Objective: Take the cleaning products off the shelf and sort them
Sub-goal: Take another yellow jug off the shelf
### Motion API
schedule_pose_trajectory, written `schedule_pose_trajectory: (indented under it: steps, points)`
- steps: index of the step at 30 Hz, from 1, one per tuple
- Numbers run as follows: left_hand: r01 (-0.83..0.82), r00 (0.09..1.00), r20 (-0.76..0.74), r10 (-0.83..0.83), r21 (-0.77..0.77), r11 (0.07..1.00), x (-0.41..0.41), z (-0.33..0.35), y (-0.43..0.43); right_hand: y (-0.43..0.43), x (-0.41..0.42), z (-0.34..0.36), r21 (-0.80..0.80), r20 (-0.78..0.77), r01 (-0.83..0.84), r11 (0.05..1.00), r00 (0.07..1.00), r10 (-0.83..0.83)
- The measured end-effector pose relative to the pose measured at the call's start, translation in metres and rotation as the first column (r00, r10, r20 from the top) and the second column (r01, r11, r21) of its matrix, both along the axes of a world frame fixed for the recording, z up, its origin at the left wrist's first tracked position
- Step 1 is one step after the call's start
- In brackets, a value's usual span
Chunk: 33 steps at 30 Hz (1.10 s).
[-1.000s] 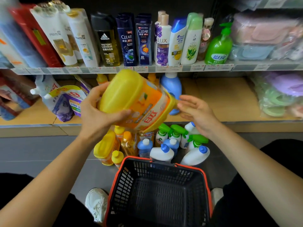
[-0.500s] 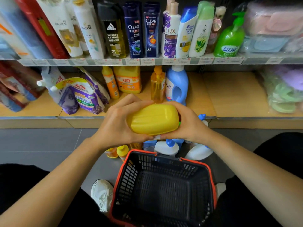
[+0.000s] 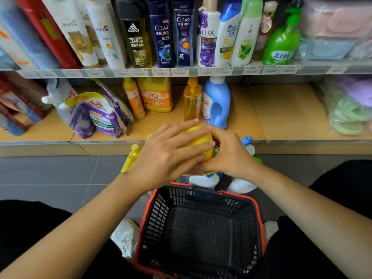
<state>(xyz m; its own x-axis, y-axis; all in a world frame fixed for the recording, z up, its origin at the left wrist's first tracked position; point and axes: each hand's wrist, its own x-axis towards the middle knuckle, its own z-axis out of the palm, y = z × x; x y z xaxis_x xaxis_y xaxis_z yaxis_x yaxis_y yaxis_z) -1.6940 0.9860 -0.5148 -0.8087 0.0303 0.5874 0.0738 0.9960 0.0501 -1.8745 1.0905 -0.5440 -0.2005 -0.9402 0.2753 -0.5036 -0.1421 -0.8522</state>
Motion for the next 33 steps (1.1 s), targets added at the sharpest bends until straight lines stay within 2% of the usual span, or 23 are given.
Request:
schedule_pose_trajectory:
  steps: [6,12,17,19,20,22,24,26,28,33]
  points:
    - [0.006,1.000,0.018,-0.007,0.053,0.999,0.002,-0.002,-0.005,-0.001,-0.004,-0.004,0.038,-0.010,-0.011,0.999,1.000,0.011]
    - [-0.094,0.992,0.106,0.068,0.262,0.961,0.002,0.002,-0.008,-0.003,-0.008,-0.004,0.041,0.003,-0.011,0.999,1.000,0.011]
    - [-0.154,0.987,0.037,0.154,0.438,0.886,-0.003,-0.003,-0.007,-0.004,-0.010,0.000,0.059,-0.036,0.027,0.998,0.999,-0.025]
    - [-0.240,0.959,0.010,0.283,0.556,0.796,-0.007,-0.006,-0.006,-0.004,-0.010,0.001,0.059,-0.043,0.072,0.996,0.997,-0.069]
    - [-0.282,0.934,0.017,0.357,0.650,0.706,-0.010,-0.007,-0.005,-0.004,-0.009,0.002,0.053,-0.046,0.105,0.993,0.994,-0.102]
    - [-0.307,0.874,0.070,0.480,0.846,0.435,-0.017,-0.008,-0.003,-0.004,-0.006,0.002,0.029,-0.054,0.169,0.985,0.984,-0.167]
    - [-0.254,0.825,0.130,0.551,0.954,0.156,-0.026,-0.010,0.001,-0.004,-0.003,0.001,0.002,-0.058,0.225,0.974,0.973,-0.225]
    - [-0.165,0.807,0.149,0.571,0.986,-0.025,-0.033,-0.011,0.004,-0.003,-0.002,0.000,-0.015,-0.054,0.270,0.963,0.961,-0.270]
    - [-0.099,0.807,0.122,0.578,0.992,-0.072,-0.036,-0.014,0.003,-0.002,-0.005,0.000,-0.021,-0.040,0.295,0.955,0.954,-0.296]
    - [-0.019,0.811,0.036,0.584,0.999,-0.036,-0.035,-0.017,-0.013,0.000,-0.015,0.005,0.001,0.011,0.331,0.944,0.943,-0.331]
